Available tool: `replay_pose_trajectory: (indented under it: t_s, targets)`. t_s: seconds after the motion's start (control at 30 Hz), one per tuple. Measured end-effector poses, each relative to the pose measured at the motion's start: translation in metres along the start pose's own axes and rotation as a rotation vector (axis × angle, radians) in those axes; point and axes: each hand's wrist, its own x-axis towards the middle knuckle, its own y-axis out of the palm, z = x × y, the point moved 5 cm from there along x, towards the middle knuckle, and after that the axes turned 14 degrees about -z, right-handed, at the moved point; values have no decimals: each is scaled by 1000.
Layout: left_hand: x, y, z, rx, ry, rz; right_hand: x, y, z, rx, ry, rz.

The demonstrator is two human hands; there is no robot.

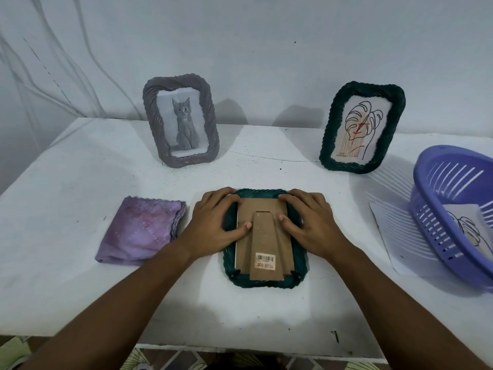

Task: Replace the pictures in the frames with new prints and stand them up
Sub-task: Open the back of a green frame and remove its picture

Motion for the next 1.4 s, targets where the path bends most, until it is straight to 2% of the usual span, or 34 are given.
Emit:
replay_pose_trajectory:
  t_s: [0.6,0.77,0.87,1.0,1.4]
  targets:
    - [10,4,-4,102,-12,117,-1,-1,-2,32,14,19]
    - [-13,-14,-6,-86,-108,117,-18,-11,0,220,68,52]
    - [-40,-28,-11,-166,-15,52,-47,-23,7,260,-13,40]
    - [-62,-37,-17,-229,79,58,-78,-33,10,271,-133,39]
    - [-69,-39,-32,-246,213,58,-89,-39,18,325,-287,-6]
